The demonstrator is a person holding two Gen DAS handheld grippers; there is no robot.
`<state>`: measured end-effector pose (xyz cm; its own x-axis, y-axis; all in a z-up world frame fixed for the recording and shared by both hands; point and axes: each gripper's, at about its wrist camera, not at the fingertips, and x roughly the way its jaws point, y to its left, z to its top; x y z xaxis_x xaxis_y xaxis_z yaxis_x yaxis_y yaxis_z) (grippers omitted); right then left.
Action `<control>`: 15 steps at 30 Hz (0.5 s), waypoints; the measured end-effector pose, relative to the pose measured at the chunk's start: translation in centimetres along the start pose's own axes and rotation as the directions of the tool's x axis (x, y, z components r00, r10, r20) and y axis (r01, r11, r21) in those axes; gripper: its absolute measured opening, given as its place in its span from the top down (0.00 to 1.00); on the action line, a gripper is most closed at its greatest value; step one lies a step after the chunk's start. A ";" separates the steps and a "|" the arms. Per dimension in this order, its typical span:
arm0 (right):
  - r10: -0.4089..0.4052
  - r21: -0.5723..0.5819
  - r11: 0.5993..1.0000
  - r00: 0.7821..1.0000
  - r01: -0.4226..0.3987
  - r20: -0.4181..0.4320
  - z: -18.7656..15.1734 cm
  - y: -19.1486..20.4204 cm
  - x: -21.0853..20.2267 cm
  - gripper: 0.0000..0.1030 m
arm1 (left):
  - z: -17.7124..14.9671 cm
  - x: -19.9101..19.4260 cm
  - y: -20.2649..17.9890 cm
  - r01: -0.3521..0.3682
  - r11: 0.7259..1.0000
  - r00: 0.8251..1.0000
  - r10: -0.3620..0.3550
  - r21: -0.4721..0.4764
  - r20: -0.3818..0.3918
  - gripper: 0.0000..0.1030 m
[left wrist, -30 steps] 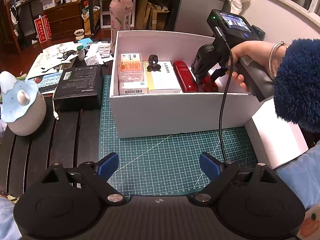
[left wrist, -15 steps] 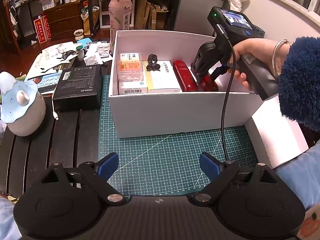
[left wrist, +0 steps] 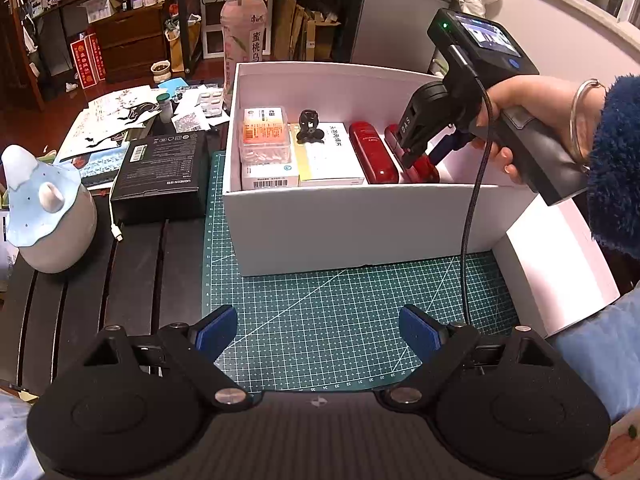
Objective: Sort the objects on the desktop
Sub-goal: 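Open the right gripper to release the red bottle in the box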
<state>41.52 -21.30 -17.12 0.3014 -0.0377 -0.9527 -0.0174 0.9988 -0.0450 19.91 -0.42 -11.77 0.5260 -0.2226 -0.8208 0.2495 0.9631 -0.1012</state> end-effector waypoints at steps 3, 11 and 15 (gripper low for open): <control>-0.004 0.003 1.000 1.000 0.004 0.006 0.0 0.0 -0.1 0.72 | 0.0 -0.1 0.0 0.000 1.000 1.000 0.000 -0.001 0.003 0.14; 0.004 0.014 1.000 1.000 -0.004 0.011 -0.1 -0.1 0.0 0.72 | 0.0 0.0 -0.1 -0.002 1.000 1.000 0.002 0.001 0.000 0.14; 0.015 0.032 0.999 1.000 -0.015 0.012 0.0 -0.4 0.0 0.72 | 0.0 0.1 -0.1 -0.003 1.000 1.000 0.003 0.002 -0.001 0.14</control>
<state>41.49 -21.66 -17.14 0.3127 -0.0226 -0.9496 0.0085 0.9997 -0.0211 19.94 -0.55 -11.79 0.5263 -0.2193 -0.8215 0.2497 0.9634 -0.0972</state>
